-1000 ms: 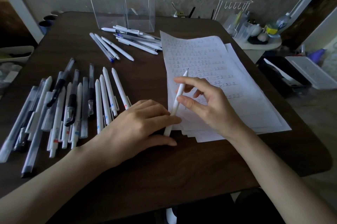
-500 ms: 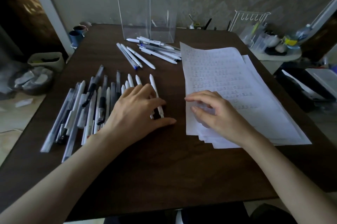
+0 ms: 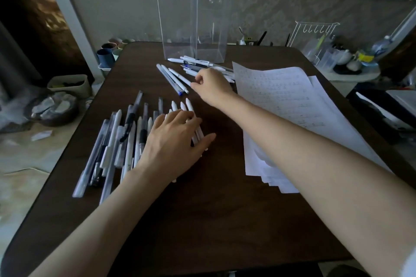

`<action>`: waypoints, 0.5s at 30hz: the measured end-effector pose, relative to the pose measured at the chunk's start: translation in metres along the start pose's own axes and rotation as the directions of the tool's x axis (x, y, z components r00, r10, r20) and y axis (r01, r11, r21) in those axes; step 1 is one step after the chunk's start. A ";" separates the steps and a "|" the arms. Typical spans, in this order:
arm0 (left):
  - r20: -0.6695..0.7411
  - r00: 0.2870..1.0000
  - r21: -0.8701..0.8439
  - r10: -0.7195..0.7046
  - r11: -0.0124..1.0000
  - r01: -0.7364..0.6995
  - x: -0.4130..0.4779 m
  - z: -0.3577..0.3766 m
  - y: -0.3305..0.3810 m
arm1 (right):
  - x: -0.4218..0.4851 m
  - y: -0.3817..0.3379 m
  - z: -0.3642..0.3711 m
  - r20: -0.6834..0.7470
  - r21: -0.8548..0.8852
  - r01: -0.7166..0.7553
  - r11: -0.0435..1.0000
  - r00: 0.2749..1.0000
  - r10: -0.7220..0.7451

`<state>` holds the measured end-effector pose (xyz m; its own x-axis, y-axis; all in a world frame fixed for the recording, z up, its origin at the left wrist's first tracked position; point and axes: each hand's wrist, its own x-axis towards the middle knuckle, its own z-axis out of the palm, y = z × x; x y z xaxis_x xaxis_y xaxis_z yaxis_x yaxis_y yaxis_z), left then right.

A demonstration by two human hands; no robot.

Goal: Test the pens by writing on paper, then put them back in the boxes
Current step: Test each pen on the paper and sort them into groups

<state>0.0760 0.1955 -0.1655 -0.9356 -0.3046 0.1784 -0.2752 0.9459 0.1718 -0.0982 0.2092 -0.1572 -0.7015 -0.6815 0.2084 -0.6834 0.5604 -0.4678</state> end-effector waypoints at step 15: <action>-0.015 0.992 -0.103 0.128 0.986 -0.129 -0.007 -0.003 0.011 | -0.083 0.064 -0.072 -0.203 -0.064 -0.041 0.997 0.979 0.027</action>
<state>0.0800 0.2077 -0.1617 -0.9598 -0.1824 0.2135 -0.1278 0.9607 0.2464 -0.0988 0.3354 -0.1428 -0.7463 -0.5563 0.3655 -0.6656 0.6172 -0.4196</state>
